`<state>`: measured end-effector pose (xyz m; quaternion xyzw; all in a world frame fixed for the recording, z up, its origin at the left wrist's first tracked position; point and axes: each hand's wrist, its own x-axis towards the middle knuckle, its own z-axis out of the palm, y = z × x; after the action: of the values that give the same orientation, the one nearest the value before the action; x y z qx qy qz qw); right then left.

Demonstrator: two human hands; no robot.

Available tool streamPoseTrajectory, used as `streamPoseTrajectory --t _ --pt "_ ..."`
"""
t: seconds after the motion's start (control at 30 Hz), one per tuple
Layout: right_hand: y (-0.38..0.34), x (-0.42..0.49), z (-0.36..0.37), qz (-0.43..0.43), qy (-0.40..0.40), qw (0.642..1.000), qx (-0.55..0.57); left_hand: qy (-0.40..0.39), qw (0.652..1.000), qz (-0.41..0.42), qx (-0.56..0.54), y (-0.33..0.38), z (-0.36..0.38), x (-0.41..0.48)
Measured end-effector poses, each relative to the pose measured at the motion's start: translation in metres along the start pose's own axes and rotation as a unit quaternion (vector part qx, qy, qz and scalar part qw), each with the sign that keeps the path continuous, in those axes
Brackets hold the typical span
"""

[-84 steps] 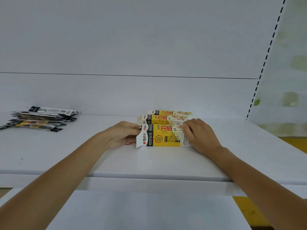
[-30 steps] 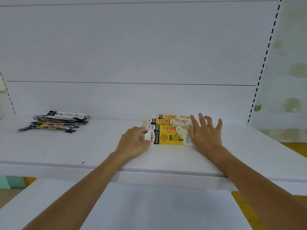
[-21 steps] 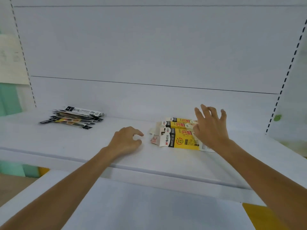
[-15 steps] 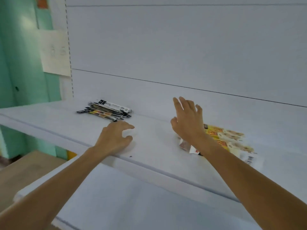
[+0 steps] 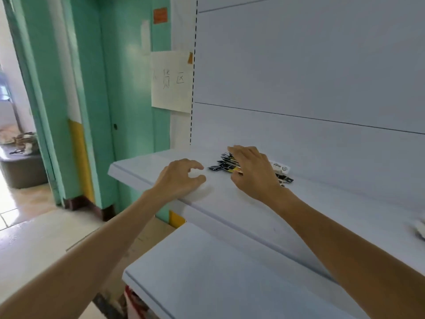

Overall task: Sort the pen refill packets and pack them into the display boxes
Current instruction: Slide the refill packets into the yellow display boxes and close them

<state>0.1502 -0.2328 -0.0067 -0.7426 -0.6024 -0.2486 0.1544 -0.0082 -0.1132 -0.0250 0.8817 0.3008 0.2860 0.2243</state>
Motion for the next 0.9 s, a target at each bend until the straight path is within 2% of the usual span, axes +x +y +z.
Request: streamPoseTrajectory --t 0.1,0.23,0.37,0.5,0.57,0.67,0.77,0.9 --pt "0.001 0.026 0.025 0.024 0.004 0.999 -0.043 -0.015 0.999 0.037 -0.029 -0.022 -0.004 0.034" --pt "0.012 0.047 0.031 0.153 0.049 0.982 -0.104 -0.074 0.993 0.076 -0.049 -0.041 0.001 0.071" --pt "0.029 0.038 0.022 0.232 -0.023 0.969 -0.075 -0.152 0.984 0.081 -0.054 -0.049 0.011 0.106" --pt "0.033 0.014 0.028 0.199 -0.131 0.968 -0.080 -0.205 0.969 0.131 -0.048 -0.054 0.030 0.122" --pt "0.038 0.008 0.035 0.211 -0.144 0.965 -0.063 -0.208 0.968 0.139 -0.035 -0.054 0.035 0.125" --pt "0.044 0.014 0.039 0.210 -0.169 0.956 -0.116 -0.207 0.967 0.145 -0.011 -0.054 0.036 0.131" --pt "0.042 0.022 0.038 0.201 -0.157 0.955 -0.153 -0.206 0.968 0.139 0.030 -0.058 0.030 0.138" --pt "0.039 0.019 0.033 0.204 -0.122 0.960 -0.149 -0.180 0.973 0.129 0.061 -0.056 0.023 0.143"
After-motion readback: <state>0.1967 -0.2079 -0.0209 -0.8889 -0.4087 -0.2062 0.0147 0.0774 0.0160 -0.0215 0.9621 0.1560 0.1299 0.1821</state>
